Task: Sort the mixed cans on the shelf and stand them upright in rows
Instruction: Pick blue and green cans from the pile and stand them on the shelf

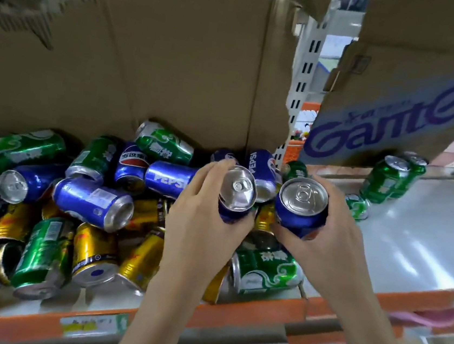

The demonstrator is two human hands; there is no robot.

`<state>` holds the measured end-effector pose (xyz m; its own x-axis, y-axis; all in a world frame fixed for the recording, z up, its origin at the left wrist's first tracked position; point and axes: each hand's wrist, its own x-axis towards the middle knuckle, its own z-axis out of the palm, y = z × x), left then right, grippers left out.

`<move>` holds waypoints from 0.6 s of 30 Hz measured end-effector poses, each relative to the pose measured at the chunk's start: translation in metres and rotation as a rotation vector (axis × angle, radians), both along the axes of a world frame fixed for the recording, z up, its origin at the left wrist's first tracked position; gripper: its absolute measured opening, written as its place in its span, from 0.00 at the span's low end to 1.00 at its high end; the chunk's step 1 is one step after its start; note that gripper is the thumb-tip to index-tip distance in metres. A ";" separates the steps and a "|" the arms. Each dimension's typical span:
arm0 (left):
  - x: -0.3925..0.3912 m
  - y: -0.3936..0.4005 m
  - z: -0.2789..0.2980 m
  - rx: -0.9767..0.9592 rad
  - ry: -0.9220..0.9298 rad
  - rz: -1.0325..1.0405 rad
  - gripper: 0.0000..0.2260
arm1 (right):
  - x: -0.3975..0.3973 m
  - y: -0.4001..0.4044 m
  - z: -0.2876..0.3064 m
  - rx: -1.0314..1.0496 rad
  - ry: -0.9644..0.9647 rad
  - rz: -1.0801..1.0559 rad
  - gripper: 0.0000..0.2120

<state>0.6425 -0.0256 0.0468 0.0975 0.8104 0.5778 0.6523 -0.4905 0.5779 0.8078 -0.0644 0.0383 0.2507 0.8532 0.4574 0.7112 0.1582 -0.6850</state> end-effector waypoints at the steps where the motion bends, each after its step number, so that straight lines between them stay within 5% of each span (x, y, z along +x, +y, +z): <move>1: 0.011 -0.003 0.002 -0.003 -0.027 -0.029 0.30 | 0.011 -0.005 -0.001 0.009 -0.001 -0.028 0.38; 9: 0.141 -0.038 -0.003 -0.067 -0.101 -0.270 0.27 | 0.132 -0.060 -0.018 0.013 -0.005 -0.289 0.39; 18: 0.334 -0.109 -0.036 -0.276 -0.103 -0.345 0.33 | 0.320 -0.146 -0.045 -0.063 0.054 -0.340 0.36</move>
